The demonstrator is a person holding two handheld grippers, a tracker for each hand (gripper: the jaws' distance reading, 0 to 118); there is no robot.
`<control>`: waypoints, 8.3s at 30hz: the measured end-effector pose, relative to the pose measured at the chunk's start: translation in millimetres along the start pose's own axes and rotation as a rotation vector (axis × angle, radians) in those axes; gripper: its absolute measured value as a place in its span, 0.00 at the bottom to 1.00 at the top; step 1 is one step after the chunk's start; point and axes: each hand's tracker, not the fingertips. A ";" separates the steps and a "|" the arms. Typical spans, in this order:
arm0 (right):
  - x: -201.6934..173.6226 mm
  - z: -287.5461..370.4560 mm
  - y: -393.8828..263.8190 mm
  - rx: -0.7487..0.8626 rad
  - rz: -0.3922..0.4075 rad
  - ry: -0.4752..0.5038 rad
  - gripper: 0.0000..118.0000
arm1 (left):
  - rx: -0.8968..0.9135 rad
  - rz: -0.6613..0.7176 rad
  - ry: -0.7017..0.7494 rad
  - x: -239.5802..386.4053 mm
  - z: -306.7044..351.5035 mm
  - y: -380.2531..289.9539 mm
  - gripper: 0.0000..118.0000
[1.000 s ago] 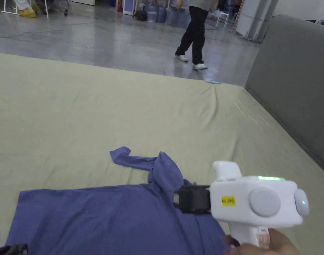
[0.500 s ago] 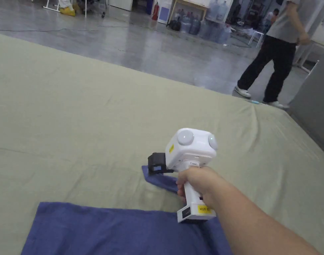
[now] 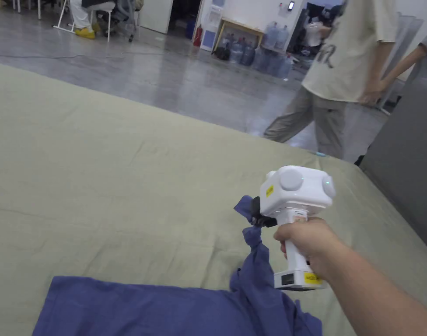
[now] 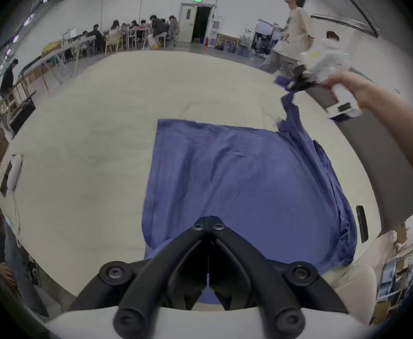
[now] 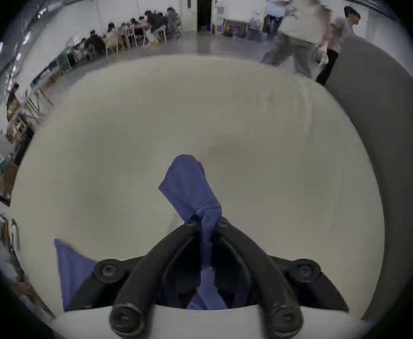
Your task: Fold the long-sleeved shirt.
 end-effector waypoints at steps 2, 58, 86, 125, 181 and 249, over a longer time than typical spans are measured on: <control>15.5 50.5 -5.0 0.052 0.031 -0.008 0.03 | 0.001 0.001 -0.001 -0.3 0.3 1.0 0.00; 33.4 195.1 -429.3 -0.138 -0.252 0.173 0.00 | -0.073 -0.060 -0.022 44.4 17.0 -20.7 0.00; 39.8 134.2 -408.7 -0.151 -0.320 0.303 0.00 | -0.337 0.002 0.211 -37.1 -232.7 161.1 0.88; 96.5 -75.1 -134.5 -0.396 -0.337 -0.056 0.18 | -0.267 -0.078 0.039 -29.3 -190.4 180.9 0.00; 90.2 235.9 -429.8 -0.114 -0.286 0.244 0.72 | -0.256 -0.037 -0.118 -25.3 42.8 -31.6 0.45; -1.6 197.7 -431.7 -0.224 -0.293 0.501 0.00 | -0.253 -0.240 -0.263 -5.1 35.9 66.8 0.06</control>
